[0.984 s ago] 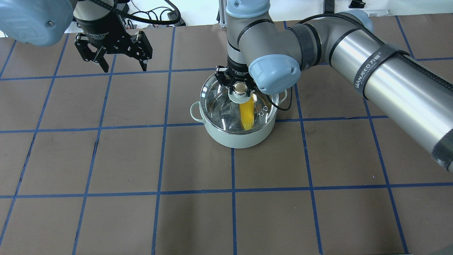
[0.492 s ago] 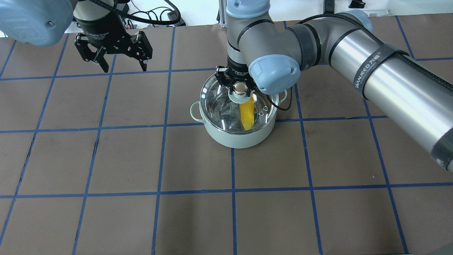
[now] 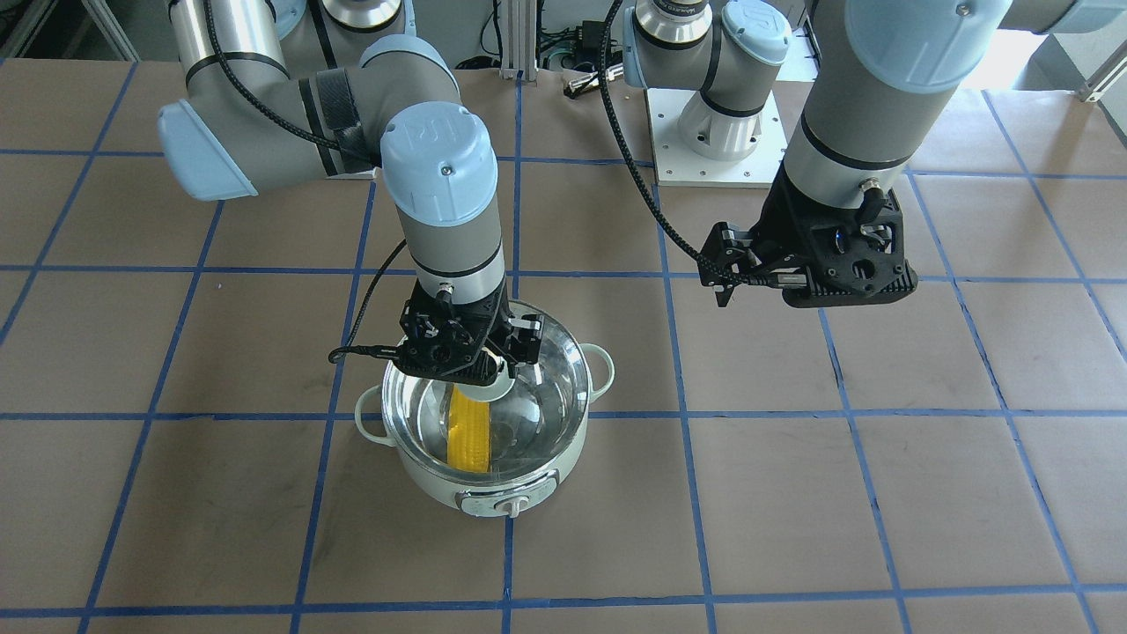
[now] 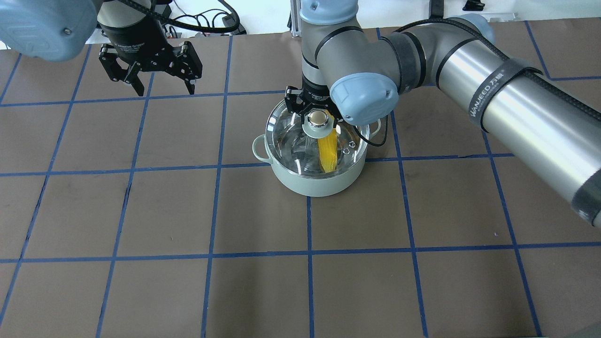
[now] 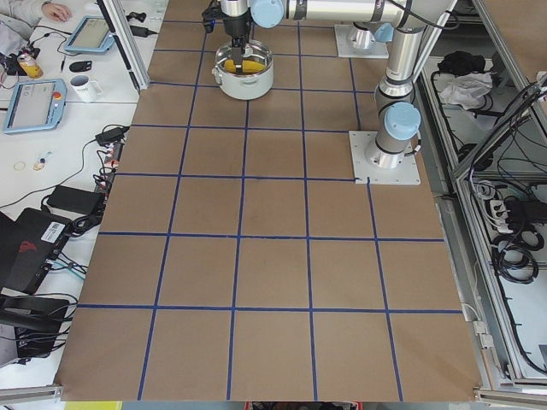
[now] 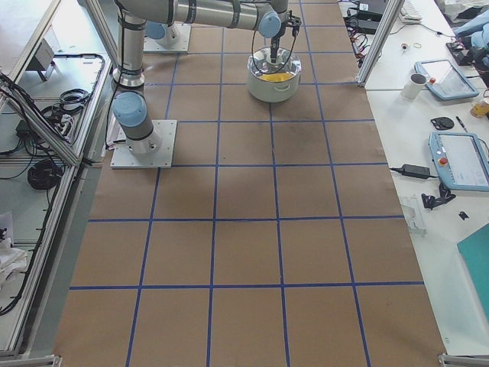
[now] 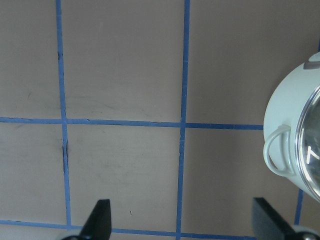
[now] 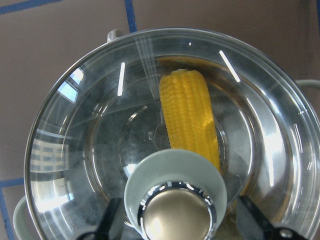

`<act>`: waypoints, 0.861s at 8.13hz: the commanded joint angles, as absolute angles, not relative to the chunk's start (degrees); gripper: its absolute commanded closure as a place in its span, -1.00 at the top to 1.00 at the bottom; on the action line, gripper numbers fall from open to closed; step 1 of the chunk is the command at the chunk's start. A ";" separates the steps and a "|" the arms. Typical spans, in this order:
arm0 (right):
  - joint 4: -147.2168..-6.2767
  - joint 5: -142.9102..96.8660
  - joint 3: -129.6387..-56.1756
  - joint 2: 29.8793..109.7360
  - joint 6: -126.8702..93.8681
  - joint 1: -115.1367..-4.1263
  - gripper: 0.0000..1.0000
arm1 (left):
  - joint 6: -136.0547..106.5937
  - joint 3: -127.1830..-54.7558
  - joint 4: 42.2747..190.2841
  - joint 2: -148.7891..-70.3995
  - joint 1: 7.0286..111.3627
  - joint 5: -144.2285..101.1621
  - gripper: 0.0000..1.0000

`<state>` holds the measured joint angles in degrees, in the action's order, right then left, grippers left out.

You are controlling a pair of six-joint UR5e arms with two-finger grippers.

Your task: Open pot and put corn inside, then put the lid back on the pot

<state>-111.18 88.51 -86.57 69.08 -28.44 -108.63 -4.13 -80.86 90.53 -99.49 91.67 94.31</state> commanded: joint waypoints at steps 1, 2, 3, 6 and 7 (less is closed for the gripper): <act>-111.27 88.42 -86.49 69.17 -28.74 -108.63 1.00 | -4.13 -80.86 90.61 -99.58 91.67 94.39 1.00; -111.18 88.42 -86.57 69.17 -28.91 -108.63 1.00 | -4.13 -80.86 90.62 -99.58 91.67 94.39 1.00; -111.18 88.42 -86.57 69.17 -29.09 -108.63 1.00 | -4.13 -80.86 90.53 -99.58 91.67 94.39 1.00; -110.13 89.73 -86.57 74.32 -25.17 -107.76 1.00 | -4.13 -80.68 89.83 -99.32 91.76 93.96 1.00; -107.60 90.69 -86.49 77.92 -21.13 -106.36 1.00 | -4.22 -80.68 89.13 -98.79 92.02 93.52 1.00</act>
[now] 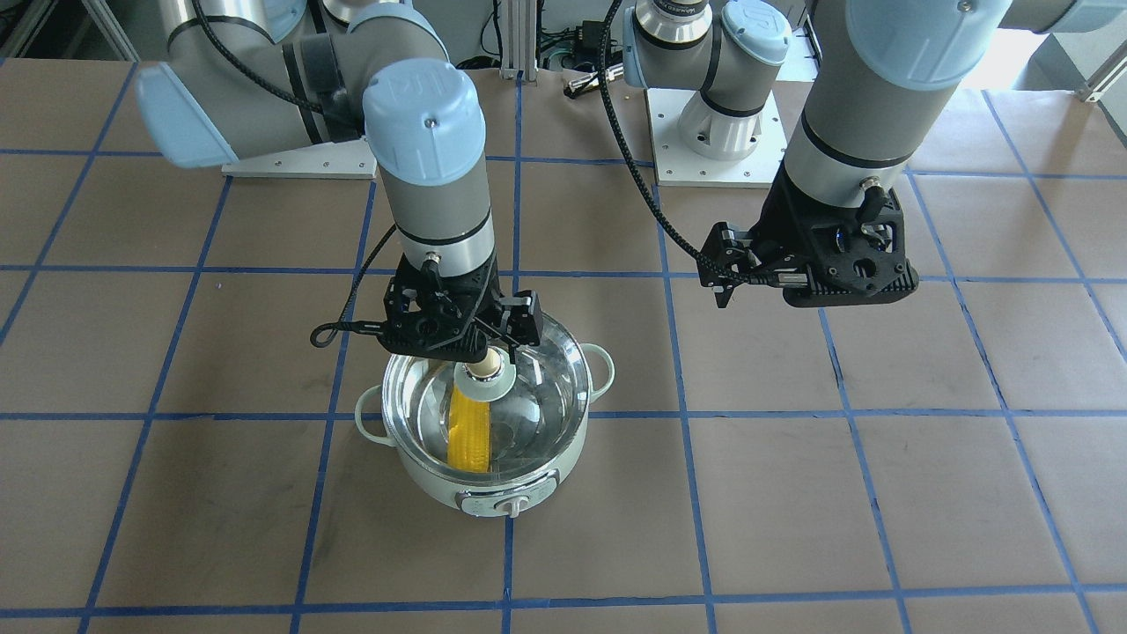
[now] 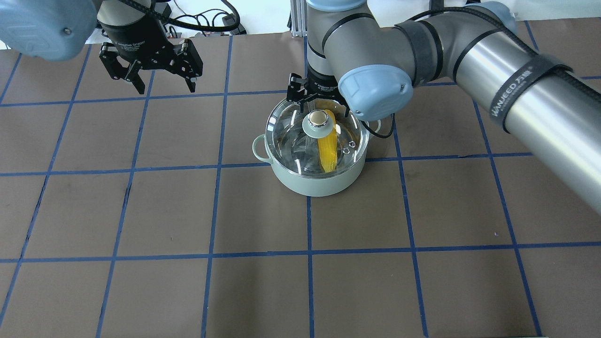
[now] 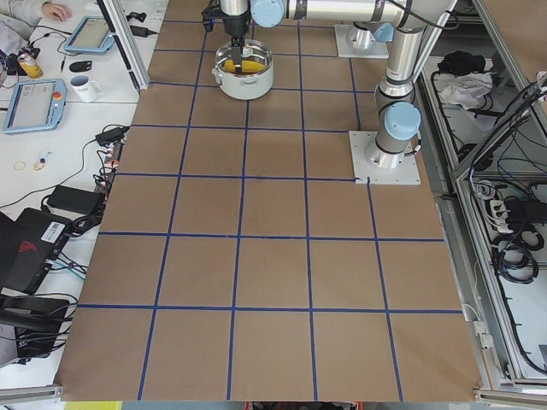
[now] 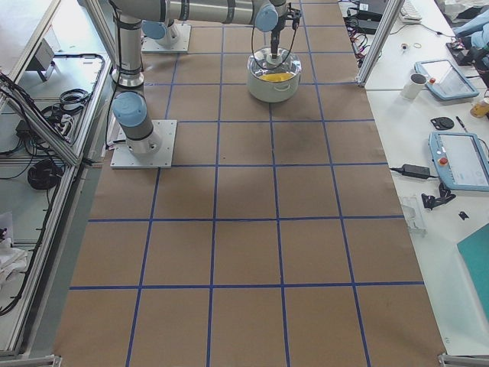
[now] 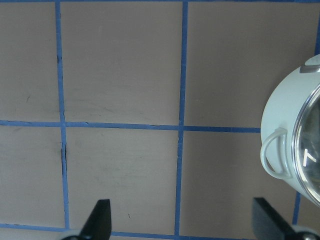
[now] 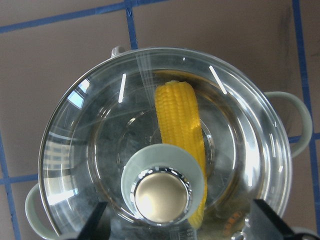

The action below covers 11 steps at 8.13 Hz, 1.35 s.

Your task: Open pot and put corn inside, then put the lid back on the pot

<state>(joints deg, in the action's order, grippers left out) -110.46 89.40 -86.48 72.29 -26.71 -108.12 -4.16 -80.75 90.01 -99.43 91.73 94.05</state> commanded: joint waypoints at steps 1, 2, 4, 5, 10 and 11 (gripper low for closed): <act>-103.40 90.09 -86.48 82.14 -20.49 -103.48 1.00 | -4.22 -80.68 88.95 -98.35 92.11 93.25 1.00; -99.88 88.17 -86.48 85.22 -18.04 -99.53 1.00 | -4.22 -80.77 89.03 -97.22 92.28 92.99 1.00; -98.10 85.87 -86.48 87.27 -15.65 -95.20 1.00 | -4.22 -80.77 89.03 -96.24 92.37 92.99 1.00; -97.83 86.48 -86.57 87.36 -12.08 -95.19 1.00 | -4.22 -80.86 89.03 -96.24 92.37 92.99 1.00; -92.81 89.22 -86.66 88.59 -9.06 -95.10 1.00 | -4.22 -80.95 89.12 -96.59 92.37 93.69 1.00; -92.90 89.73 -86.66 88.59 -8.53 -95.10 1.00 | -4.22 -81.12 89.21 -96.59 92.37 93.69 1.00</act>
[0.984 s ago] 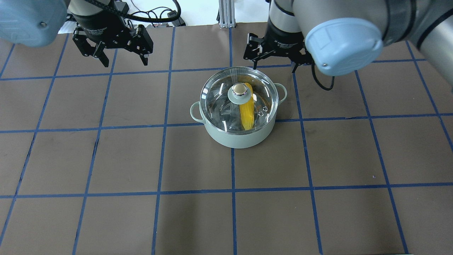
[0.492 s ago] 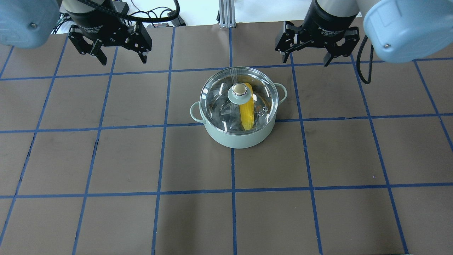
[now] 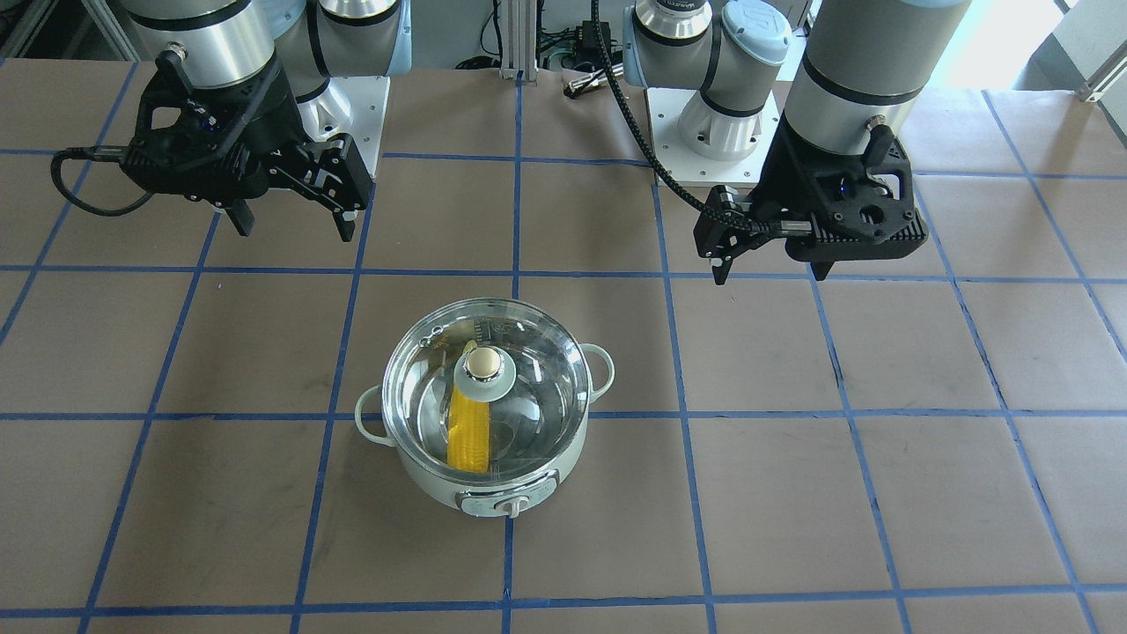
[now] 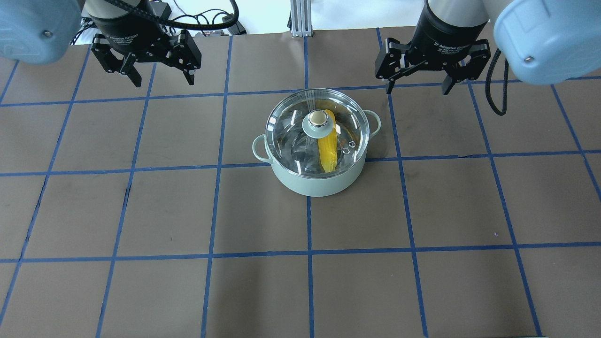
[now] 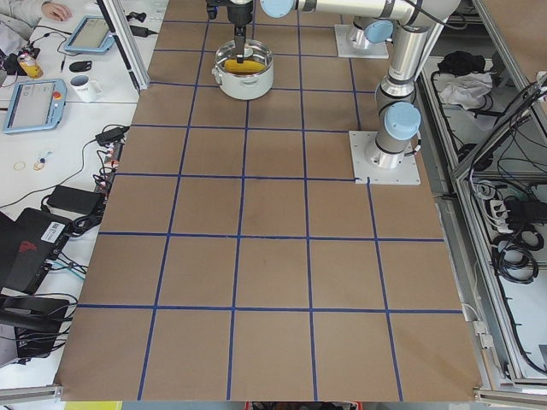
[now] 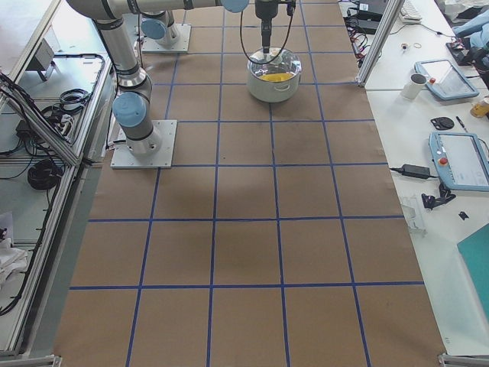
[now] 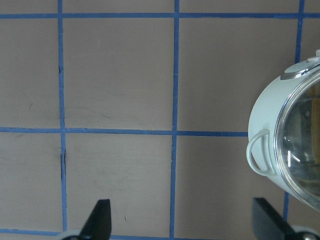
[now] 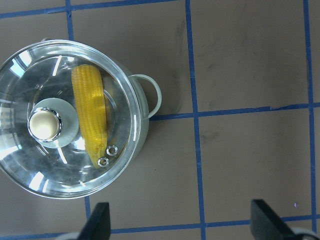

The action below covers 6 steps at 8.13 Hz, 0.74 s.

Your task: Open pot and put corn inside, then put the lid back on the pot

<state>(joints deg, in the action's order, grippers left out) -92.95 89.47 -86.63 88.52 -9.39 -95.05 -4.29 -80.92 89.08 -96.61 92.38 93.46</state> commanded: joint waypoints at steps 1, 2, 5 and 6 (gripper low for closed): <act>-92.99 89.04 -86.66 88.51 -8.61 -95.10 1.00 | -4.22 -81.30 89.03 -96.59 92.37 93.69 1.00; -92.81 89.03 -86.75 88.51 -8.96 -95.27 1.00 | -4.22 -81.30 89.12 -96.59 92.37 93.69 1.00; -92.81 89.47 -86.84 88.59 -8.70 -95.19 1.00 | -4.13 -81.65 89.21 -96.50 92.37 93.78 1.00; -92.81 89.30 -86.84 88.59 -8.61 -95.19 1.00 | -4.13 -81.74 89.21 -96.50 92.37 93.78 1.00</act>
